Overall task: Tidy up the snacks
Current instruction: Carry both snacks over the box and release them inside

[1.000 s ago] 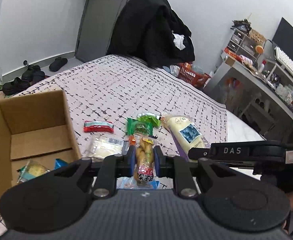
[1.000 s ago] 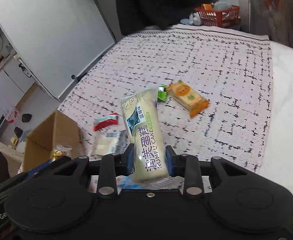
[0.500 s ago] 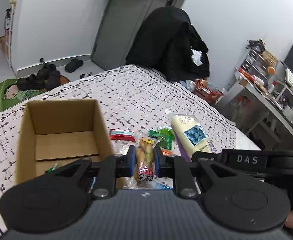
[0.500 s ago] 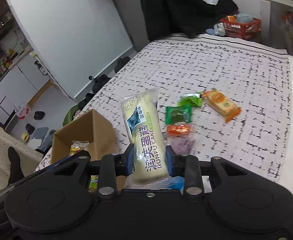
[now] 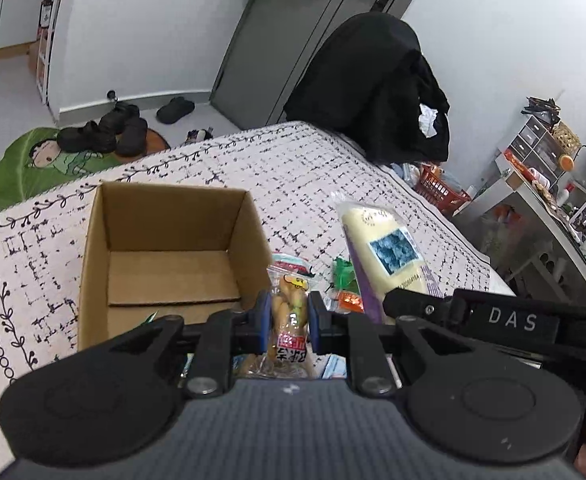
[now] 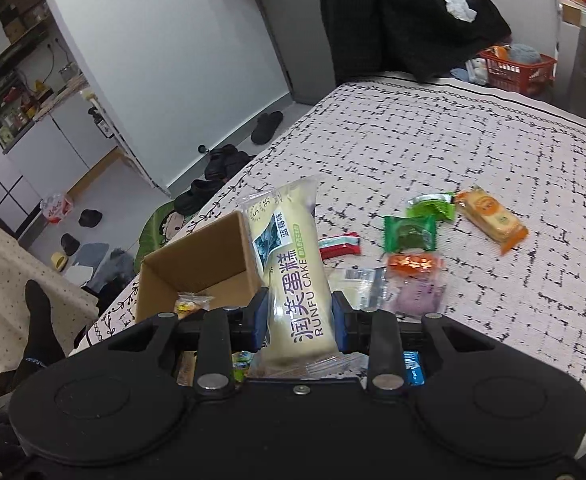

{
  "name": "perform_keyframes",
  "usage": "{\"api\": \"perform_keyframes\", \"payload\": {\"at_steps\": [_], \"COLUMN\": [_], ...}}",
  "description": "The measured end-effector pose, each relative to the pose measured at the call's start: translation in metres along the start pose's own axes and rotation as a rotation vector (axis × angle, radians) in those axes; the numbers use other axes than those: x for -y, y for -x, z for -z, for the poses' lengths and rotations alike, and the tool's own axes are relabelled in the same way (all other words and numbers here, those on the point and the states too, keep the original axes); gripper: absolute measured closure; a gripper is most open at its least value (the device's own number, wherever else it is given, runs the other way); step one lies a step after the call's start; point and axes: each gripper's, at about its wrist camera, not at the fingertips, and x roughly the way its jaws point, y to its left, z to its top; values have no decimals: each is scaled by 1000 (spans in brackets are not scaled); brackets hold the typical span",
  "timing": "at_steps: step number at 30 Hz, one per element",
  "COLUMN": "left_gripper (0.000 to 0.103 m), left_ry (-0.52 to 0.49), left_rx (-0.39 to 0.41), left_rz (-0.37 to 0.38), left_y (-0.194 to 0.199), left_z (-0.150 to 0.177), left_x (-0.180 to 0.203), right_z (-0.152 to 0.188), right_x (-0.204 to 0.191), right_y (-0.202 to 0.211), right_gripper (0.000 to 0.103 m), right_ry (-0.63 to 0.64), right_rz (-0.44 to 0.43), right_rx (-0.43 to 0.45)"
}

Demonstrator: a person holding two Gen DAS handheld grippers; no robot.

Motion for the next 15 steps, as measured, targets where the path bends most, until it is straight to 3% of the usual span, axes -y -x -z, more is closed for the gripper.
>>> {"api": "perform_keyframes", "payload": {"at_steps": [8,11,15], "left_gripper": [84,79,65], "left_ry": [38,61,84], "left_rx": [-75,-76,-67], "left_rz": [-43,-29,-38], "left_y": [-13,-11,-7], "left_z": [2,-1,-4], "left_x": [-20,-27,-33], "right_z": [0,-1,-3], "right_x": [-21,-26,-30], "right_y": [-11,-15,-22], "right_gripper": [71,71,71], "right_ry": [28,36,36], "right_rz": [-3,-3,-4], "right_rx": [-9,-12,-20]}}
